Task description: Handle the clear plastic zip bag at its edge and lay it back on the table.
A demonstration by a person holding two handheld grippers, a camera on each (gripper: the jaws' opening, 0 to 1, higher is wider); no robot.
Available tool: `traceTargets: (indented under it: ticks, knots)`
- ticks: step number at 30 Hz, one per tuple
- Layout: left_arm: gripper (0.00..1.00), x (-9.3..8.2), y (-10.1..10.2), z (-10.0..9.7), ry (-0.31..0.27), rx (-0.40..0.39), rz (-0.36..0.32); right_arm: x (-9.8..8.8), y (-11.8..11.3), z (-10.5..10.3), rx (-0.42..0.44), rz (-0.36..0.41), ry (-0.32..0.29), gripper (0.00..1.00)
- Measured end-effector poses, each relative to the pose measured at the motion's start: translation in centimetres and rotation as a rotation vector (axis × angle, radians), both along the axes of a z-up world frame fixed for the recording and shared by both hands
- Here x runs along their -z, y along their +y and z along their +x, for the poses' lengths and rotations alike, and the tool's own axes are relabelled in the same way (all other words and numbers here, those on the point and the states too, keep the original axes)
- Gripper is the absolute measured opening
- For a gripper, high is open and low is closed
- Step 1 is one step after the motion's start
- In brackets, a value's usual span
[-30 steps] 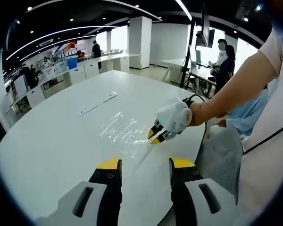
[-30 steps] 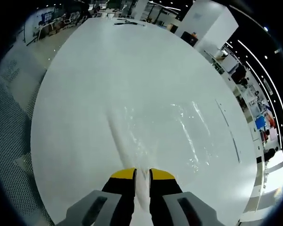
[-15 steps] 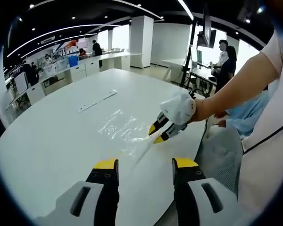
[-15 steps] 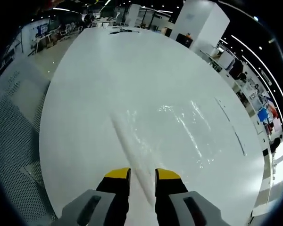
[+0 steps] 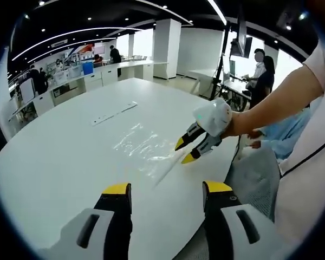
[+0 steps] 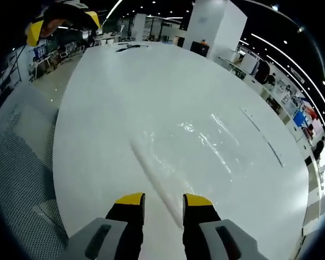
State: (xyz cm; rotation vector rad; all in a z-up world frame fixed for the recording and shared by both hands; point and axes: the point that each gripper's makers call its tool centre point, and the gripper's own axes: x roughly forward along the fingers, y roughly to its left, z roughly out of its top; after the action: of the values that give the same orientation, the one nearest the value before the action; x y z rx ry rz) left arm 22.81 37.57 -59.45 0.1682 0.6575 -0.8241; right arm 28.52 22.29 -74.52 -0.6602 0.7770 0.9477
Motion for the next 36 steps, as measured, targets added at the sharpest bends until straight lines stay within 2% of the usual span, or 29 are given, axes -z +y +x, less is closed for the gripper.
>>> traceTargets:
  ticks: [9, 11, 19, 24, 36]
  knots:
    - [0.56, 0.9, 0.3, -0.3, 0.004, -0.019, -0.004, -1.0, -0.3, -0.8, 0.051, 0.064, 0.007, 0.30]
    - [0.57, 1.0, 0.5, -0.4, 0.005, -0.024, -0.003, -1.2, -0.3, -0.9, 0.077, 0.098, 0.015, 0.31]
    - [0.61, 1.5, 0.6, -0.8, 0.010, -0.036, -0.011, -1.9, -0.8, -1.4, 0.115, 0.135, 0.020, 0.38]
    - [0.66, 2.4, 0.8, -0.9, 0.014, -0.047, -0.012, -2.6, -1.0, -1.7, 0.155, 0.183, 0.023, 0.45]
    - [0.74, 3.0, 0.6, -1.5, 0.020, -0.078, -0.038, -4.4, -1.4, -2.4, 0.219, 0.266, 0.017, 0.56]
